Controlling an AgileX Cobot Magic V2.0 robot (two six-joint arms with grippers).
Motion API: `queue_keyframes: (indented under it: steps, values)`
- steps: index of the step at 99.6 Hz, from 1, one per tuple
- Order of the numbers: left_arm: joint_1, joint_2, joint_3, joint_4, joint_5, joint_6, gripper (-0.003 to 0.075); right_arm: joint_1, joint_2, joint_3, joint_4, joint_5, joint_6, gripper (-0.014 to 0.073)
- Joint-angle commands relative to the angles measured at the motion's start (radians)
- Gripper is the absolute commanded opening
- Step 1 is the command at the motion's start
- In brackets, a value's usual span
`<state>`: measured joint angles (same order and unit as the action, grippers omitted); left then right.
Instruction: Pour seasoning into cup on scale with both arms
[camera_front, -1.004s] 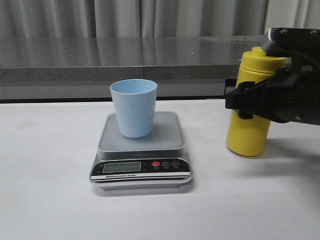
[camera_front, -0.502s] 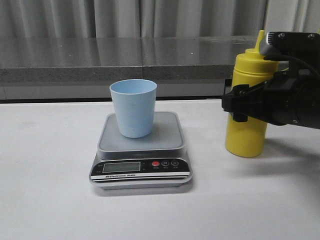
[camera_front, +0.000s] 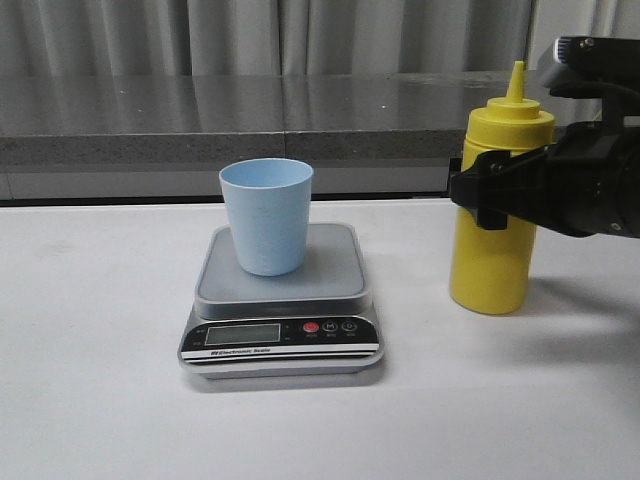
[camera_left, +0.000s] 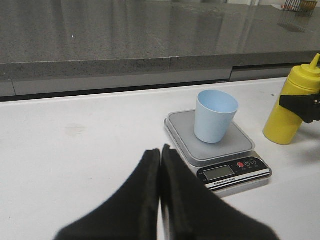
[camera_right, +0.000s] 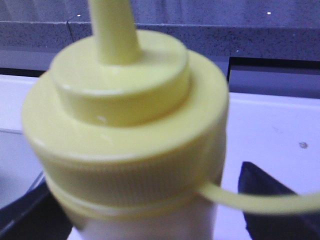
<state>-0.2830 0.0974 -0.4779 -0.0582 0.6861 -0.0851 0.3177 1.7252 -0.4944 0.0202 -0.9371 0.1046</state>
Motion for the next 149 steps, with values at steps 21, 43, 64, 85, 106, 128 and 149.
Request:
queue_keyframes:
  steps: [21,43,64,85,106,128,149]
  values:
    - [0.003,0.013,-0.027,-0.007,-0.082,-0.008,-0.0020,-0.006,-0.216,0.083,-0.033,0.025,-0.002,0.0634]
    - [0.003,0.013,-0.027,-0.007,-0.082,-0.008,-0.0020,-0.006,-0.399,0.180,-0.033,0.078,-0.002,0.0449]
    - [0.003,0.013,-0.027,-0.007,-0.082,-0.008,-0.0020,-0.006,-0.611,0.229,-0.031,0.206,-0.002,0.0005]
    - [0.003,0.013,-0.027,-0.007,-0.082,-0.008,-0.0020,-0.006,-0.823,0.229,-0.031,0.431,-0.001,-0.0064]
    - [0.003,0.013,-0.027,-0.007,-0.082,-0.008,-0.0020,-0.007,-1.032,0.229,-0.026,0.606,-0.001,-0.0064]
    - [0.003,0.013,-0.027,-0.007,-0.082,-0.008,-0.0020,-0.007,-1.231,0.233,-0.005,0.800,-0.002,-0.0064]
    - [0.003,0.013,-0.027,-0.007,-0.082,-0.008,-0.0020,-0.083,-1.394,0.263,-0.005,0.836,-0.002,-0.0064]
